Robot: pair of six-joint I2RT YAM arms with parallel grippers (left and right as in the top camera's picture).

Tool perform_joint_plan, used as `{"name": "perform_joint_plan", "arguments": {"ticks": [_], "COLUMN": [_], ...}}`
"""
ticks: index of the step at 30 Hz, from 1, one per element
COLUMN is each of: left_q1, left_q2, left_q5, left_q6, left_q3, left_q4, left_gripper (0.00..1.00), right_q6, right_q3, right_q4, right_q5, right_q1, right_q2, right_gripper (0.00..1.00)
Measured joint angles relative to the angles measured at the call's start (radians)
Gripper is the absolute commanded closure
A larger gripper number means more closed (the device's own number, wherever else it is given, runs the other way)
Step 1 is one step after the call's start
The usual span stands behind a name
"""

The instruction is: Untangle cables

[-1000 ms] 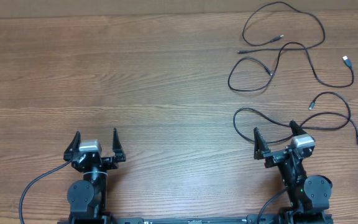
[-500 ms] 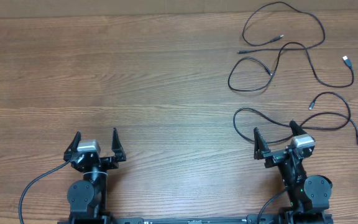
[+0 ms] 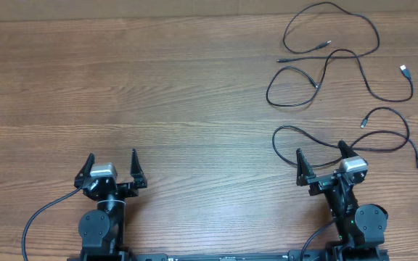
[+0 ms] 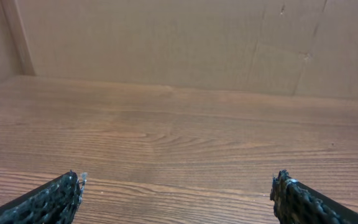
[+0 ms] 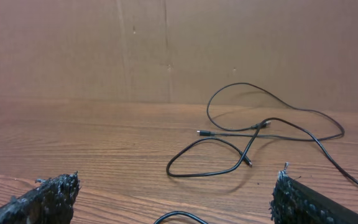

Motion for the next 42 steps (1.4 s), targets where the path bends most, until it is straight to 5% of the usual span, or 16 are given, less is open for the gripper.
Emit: {"name": "perform_joint_plan", "arguments": {"ticks": [42], "left_q1": [0.0], "left_q2": [0.0], "left_q5": [0.0], "left_q6": [0.0], "left_q3": [0.0], "left_q4": [0.0], "left_gripper": [0.01], "right_q6": [0.0], "right_q3": [0.0], "right_q4": [-0.011], "right_q5": [0.08], "right_q1": [-0.001], "right_q2": [0.0], "right_gripper": [0.0]}}
